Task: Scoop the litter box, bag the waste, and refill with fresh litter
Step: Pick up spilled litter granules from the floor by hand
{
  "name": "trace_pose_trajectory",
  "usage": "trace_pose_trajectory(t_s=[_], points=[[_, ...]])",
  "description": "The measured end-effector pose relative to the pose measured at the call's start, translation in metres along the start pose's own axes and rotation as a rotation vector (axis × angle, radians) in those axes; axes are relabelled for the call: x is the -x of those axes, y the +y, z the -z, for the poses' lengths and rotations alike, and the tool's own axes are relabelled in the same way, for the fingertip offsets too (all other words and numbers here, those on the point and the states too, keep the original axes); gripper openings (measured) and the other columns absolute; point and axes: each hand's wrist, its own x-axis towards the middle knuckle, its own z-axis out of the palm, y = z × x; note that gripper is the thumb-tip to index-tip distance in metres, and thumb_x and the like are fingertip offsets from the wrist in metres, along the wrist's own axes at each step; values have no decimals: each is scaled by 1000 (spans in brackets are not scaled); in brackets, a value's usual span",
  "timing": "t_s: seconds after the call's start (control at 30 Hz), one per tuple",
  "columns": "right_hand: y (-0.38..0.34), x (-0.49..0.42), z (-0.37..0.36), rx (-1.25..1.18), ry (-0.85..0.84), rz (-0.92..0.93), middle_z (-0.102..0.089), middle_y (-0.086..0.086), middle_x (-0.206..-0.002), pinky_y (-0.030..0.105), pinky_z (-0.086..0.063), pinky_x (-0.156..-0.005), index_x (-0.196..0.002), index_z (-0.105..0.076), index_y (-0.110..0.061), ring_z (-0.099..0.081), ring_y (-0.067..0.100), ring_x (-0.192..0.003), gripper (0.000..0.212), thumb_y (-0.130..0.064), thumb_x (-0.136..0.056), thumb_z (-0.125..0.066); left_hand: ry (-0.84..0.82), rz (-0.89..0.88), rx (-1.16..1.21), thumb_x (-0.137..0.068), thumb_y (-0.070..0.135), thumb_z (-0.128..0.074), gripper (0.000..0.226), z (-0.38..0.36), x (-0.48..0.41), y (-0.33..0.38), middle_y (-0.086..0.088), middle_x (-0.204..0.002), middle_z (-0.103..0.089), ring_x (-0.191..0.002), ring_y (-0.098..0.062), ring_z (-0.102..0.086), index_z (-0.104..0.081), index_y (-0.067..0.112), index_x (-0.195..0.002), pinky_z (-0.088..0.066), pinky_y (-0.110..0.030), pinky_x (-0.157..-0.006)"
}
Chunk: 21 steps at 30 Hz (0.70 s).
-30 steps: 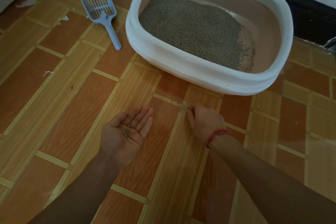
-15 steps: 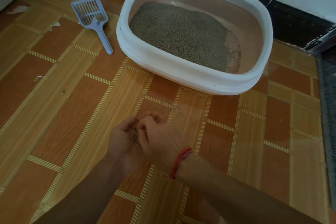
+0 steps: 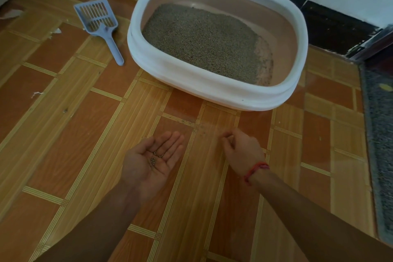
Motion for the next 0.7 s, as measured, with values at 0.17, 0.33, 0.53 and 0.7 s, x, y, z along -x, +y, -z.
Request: trace_pose_trajectory(t_s=[0.17, 0.33, 0.53, 0.7], points=[[-1, -6, -8, 32, -30, 3, -65, -12, -79, 35, -55, -69, -97, -61, -32, -64, 12, -76, 12, -41, -93, -53, 7, 2, -2, -101, 20, -38, 50, 1, -1, 1, -24, -117, -69, -106, -35, -69, -77, -7, -85, -55, -50, -88], [0, -9, -13, 52, -46, 6, -67, -9, -87, 36, -56, -75, -98, -61, -32, -64, 14, -83, 11, -40, -93, -55, 18, -5, 4, -100, 19, -39, 49, 4, 0, 2, -23, -116, -70, -106, -35, -69, -77, -7, -85, -56, -49, -87], [2, -14, -17, 83, -47, 31, -67, -9, -84, 36, -56, -71, -95, -61, -31, -64, 14, -79, 11, -36, -95, -51, 30, -16, -4, -101, 20, -38, 51, 6, -2, 4, -23, -115, -70, -104, -35, -70, -78, -6, -83, -56, -49, -87], [-9, -12, -16, 66, -47, 71, -65, -8, -75, 36, -54, -67, -92, -57, -29, -63, 17, -74, 12, -34, -96, -47, 41, -19, -2, -102, 21, -37, 52, 9, -4, 4, -23, -115, -70, -104, -35, -70, -77, -6, -83, -55, -49, -88]])
